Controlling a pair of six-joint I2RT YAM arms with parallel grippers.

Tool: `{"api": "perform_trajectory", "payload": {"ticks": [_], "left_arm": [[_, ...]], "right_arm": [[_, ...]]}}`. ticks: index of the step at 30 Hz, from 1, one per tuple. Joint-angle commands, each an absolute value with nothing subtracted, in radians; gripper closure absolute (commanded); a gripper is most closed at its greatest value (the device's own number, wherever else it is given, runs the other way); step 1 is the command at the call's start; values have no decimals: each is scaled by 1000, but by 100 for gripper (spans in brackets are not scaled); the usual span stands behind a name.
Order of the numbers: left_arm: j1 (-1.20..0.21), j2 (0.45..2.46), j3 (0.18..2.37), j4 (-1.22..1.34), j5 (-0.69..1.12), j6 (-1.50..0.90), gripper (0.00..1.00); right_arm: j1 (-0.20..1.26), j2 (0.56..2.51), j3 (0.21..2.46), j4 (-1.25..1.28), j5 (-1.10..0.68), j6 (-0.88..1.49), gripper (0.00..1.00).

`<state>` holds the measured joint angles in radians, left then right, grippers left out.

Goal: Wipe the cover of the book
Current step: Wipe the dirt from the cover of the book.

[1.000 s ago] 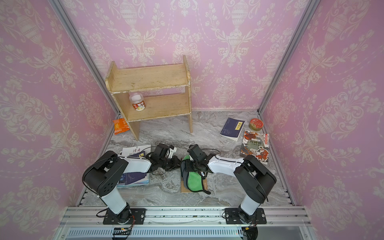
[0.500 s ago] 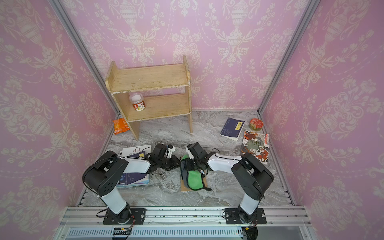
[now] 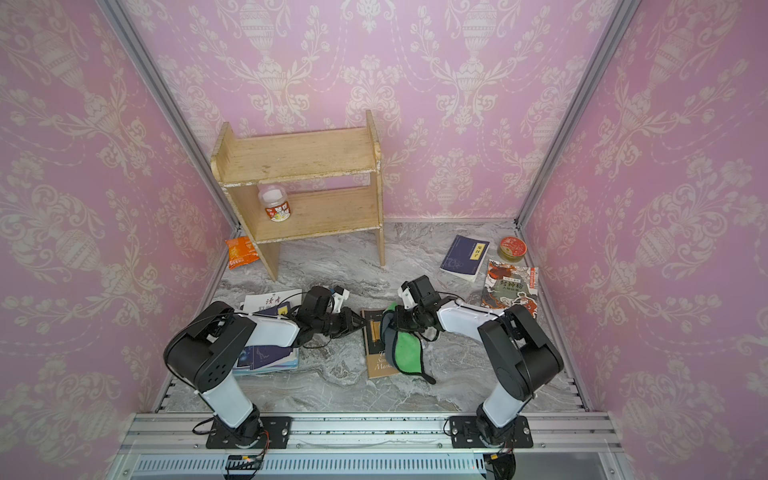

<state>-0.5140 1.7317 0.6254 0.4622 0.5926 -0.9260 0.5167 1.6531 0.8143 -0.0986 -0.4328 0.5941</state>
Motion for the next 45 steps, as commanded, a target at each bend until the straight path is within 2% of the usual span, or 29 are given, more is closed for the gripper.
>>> {"api": "perform_trajectory", "payload": {"ticks": [1,4,7,10,15,18,21,24,29,33,37,39,42,45], "left_arm": [[-505,1750,619,514,561,-948,83],[-503,1756,620,517,563,-948,90],[-500,1763,633,514,573,-945,97],[-499,1769,645,507,582,-940,99],[-499,1769,644,500,585,-933,100],[-497,1770,643,499,589,-934,100],[-493,1768,647,487,592,-928,100],[-483,1765,653,470,586,-915,100],[-446,1760,669,438,593,-897,100],[-421,1749,697,384,606,-864,100],[-417,1742,716,342,615,-839,100],[-416,1737,713,339,615,-836,100],[-412,1736,704,340,612,-834,100],[-411,1745,706,357,618,-845,100]], "right_arm": [[674,1714,770,-279,-380,582,100],[833,1720,773,-276,-389,592,100],[855,1706,768,-291,-382,591,100],[750,1674,763,-321,-356,554,100],[433,1701,803,-294,-420,530,100],[366,1783,874,-271,-474,540,100],[419,1846,918,-308,-508,524,100],[567,1834,866,-332,-457,516,100],[803,1763,687,-240,-467,660,100],[764,1655,632,-304,-377,658,100],[523,1566,584,-331,-422,629,100],[467,1554,591,-375,-399,606,100],[491,1557,606,-401,-354,609,100],[641,1575,639,-359,-318,674,100]]}}
